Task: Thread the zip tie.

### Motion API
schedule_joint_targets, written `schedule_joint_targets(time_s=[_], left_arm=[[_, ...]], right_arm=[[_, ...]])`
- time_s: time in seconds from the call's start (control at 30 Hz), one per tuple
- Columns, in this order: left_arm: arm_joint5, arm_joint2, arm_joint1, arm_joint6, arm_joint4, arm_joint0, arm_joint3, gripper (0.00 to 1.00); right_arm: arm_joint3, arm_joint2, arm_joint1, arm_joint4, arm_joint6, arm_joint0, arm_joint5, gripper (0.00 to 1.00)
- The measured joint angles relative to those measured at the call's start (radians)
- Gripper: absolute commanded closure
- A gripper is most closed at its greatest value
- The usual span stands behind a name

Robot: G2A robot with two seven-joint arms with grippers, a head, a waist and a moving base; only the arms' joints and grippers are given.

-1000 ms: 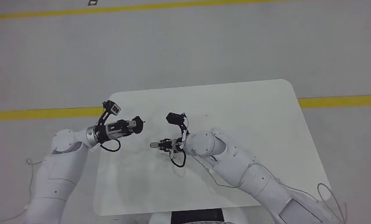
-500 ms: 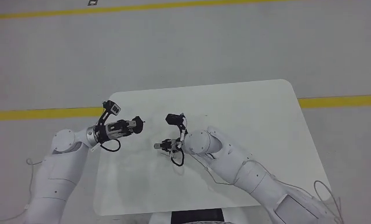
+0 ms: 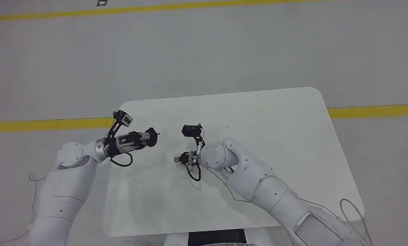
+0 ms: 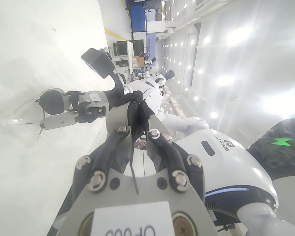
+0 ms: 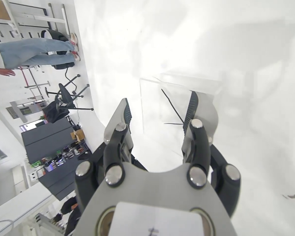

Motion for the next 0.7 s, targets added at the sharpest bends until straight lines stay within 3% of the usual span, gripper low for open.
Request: schedule_joint_targets(time_s=[0.17,0.4,0.7], left_arm=[[0.0,0.0,0.0,0.0,0.0,0.0,0.0,1.0],[0.0,0.0,0.0,0.0,0.0,0.0,0.0,1.0],[0.0,0.0,0.0,0.0,0.0,0.0,0.0,1.0]], right_arm=[[-0.018,0.022,-0.021,-0.115,0.035,-0.022,0.0,0.54],[-0.052,0.077,-0.052,-0.189,0.094,-0.061,0.0,0.53],[-0.108,0.13,-0.083,-0.316,0.162,-0.115,0.0,0.6]])
